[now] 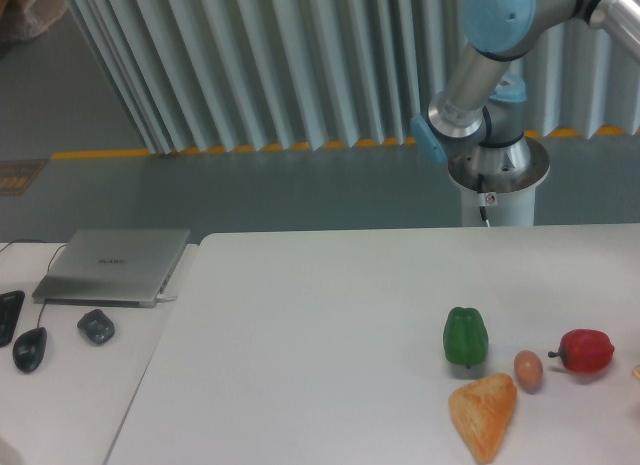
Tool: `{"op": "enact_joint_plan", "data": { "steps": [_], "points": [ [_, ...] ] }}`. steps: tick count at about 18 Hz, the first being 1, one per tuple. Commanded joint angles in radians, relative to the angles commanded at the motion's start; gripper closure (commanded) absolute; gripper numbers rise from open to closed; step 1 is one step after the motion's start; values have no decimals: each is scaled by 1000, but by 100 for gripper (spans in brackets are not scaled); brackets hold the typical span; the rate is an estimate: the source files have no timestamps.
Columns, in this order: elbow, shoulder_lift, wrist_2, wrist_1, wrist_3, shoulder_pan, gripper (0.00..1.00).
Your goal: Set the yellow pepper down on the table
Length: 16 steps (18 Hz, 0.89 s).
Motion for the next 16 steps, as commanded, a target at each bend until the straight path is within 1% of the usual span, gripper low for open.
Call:
{"op": "enact_joint_plan", "data": {
  "steps": [3,6,9,12,16],
  "points": [
    [6,-18,-2,18,0,2,0],
    [11,-26,0,23,-3,2,0],
    [37,-43,0,25,-5,6,0],
    [46,-51,0,26,-9,5,0],
    [51,-63,0,54,-11,3,0]
  ]
}}
